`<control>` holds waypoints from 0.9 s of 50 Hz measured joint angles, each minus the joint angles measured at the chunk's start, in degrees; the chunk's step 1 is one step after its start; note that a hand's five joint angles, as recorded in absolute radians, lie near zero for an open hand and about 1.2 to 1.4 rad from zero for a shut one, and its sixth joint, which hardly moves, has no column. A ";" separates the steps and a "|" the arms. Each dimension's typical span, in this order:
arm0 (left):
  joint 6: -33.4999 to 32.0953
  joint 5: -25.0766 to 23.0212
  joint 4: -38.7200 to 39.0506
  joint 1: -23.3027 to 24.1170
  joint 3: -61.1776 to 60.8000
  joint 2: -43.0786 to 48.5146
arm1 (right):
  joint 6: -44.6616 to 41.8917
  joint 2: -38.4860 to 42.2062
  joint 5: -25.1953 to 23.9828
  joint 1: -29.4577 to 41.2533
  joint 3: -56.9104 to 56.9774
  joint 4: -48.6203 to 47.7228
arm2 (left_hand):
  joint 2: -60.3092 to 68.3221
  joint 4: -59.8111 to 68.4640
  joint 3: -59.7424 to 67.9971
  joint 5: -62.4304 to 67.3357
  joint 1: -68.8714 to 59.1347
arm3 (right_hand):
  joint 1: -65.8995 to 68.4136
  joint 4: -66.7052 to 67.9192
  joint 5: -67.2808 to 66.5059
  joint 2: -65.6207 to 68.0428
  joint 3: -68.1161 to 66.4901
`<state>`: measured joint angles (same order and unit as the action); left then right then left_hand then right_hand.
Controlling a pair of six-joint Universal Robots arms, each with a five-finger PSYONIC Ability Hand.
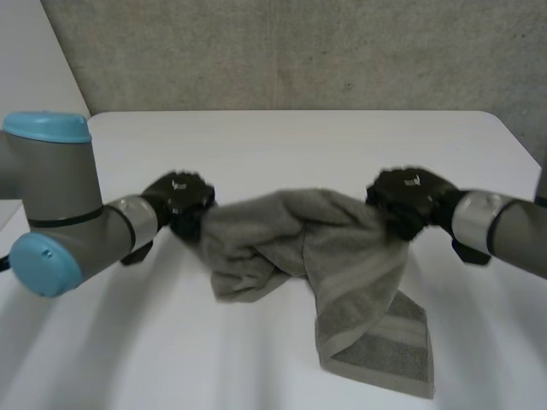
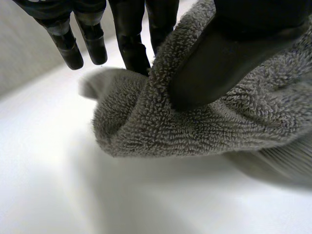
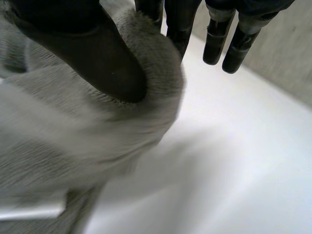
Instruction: Fold the towel.
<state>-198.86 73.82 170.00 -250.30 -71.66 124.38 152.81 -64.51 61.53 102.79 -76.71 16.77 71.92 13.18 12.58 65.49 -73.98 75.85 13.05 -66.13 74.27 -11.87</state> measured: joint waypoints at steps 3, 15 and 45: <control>0.49 0.12 6.42 0.42 3.10 0.96 | -0.38 0.43 3.04 3.21 5.42 -3.95 | 0.25 0.00 0.00 0.01 -0.02 | 0.00 0.00 0.00 0.00 0.00; 7.98 5.39 43.41 1.55 1.82 -14.86 | -2.89 -11.67 13.47 8.06 13.21 -34.73 | 0.61 0.00 0.00 0.02 -0.37 | 0.01 0.00 -0.05 0.55 0.00; -7.07 2.11 32.74 -4.31 -38.26 -8.77 | -26.40 -6.55 -4.23 -2.19 -29.70 -26.25 | -24.04 0.00 0.00 -28.72 27.01 | 0.01 0.00 -0.30 0.86 0.00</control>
<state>-205.93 75.93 202.74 -254.61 -109.92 115.61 126.41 -71.06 57.29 100.60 -106.42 -9.48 47.87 13.18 12.58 36.77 -46.97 75.87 13.05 -66.42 75.13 -11.87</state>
